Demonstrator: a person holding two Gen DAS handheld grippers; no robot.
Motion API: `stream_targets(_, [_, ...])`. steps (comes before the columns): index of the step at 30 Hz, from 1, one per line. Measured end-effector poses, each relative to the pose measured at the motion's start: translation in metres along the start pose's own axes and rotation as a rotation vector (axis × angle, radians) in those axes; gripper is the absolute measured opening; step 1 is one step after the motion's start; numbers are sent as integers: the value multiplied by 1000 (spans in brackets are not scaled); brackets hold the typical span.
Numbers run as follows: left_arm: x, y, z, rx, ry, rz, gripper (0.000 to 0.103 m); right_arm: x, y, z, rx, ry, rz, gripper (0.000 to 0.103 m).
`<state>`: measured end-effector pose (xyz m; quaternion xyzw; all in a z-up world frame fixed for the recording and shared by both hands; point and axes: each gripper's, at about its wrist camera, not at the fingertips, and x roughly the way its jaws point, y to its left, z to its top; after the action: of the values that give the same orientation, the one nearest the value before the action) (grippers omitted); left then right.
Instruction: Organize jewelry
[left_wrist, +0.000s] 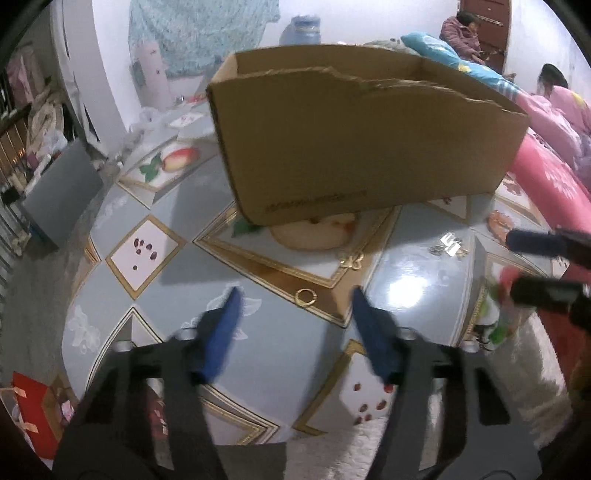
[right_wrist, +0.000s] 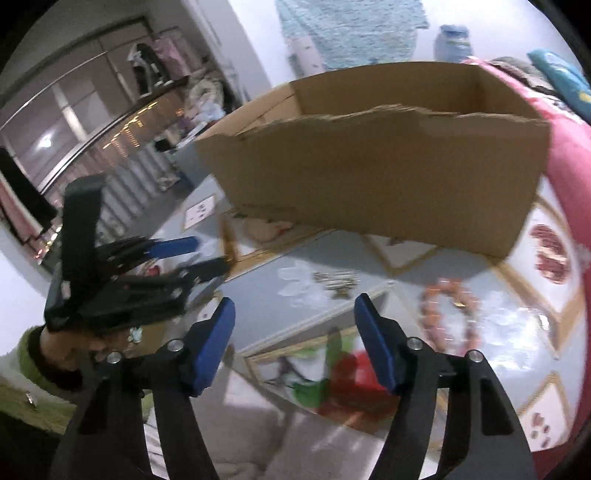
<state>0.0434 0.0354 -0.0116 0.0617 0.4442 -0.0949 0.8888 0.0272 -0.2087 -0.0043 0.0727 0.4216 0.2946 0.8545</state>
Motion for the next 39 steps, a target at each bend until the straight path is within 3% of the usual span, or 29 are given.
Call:
stream_targets(4, [7, 2, 3, 6, 21, -24, 32, 10, 5, -2, -19, 15, 26, 63])
stream_targets(12, [14, -5, 5, 47, 32, -30, 12, 20, -4, -1, -6, 21, 31, 58])
stream_targets(22, [10, -1, 7, 39, 8, -39, 11, 13, -9, -1, 0, -2, 19, 54])
stream_targets(28, [-2, 9, 11, 14, -28, -28, 11, 10, 1, 8, -60, -44, 10, 52])
stream_targets(39, [-4, 24, 7, -39, -60, -31, 11, 57, 34, 32, -196, -7, 22, 41])
